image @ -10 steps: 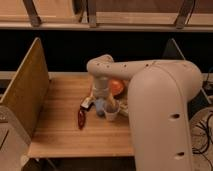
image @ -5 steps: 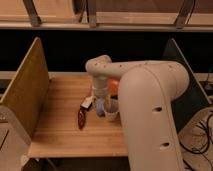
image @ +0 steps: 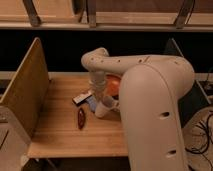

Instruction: Place the ceramic cup in the ceramic bowl

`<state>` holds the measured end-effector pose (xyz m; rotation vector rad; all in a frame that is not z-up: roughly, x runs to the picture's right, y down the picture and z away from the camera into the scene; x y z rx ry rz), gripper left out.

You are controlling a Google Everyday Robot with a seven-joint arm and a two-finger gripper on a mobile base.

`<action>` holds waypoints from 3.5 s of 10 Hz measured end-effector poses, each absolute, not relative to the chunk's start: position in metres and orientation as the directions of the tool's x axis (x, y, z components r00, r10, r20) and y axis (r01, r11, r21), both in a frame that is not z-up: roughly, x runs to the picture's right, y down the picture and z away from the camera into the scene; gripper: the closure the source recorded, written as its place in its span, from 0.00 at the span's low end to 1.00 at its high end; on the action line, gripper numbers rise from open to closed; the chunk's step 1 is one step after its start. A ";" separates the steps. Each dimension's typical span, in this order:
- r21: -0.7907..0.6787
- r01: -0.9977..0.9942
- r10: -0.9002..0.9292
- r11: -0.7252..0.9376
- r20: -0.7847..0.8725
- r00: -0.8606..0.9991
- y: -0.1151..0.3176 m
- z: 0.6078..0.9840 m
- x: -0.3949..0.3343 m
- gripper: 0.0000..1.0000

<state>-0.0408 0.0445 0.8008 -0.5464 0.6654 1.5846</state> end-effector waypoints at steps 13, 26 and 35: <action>0.117 -0.980 0.918 0.162 -0.383 0.106 -0.118 0.808 0.019 1.00; 0.087 -0.989 0.902 0.117 -0.427 0.069 -0.095 0.898 0.029 1.00; 0.098 -0.995 0.844 0.008 -0.535 -0.046 -0.077 0.907 0.063 0.20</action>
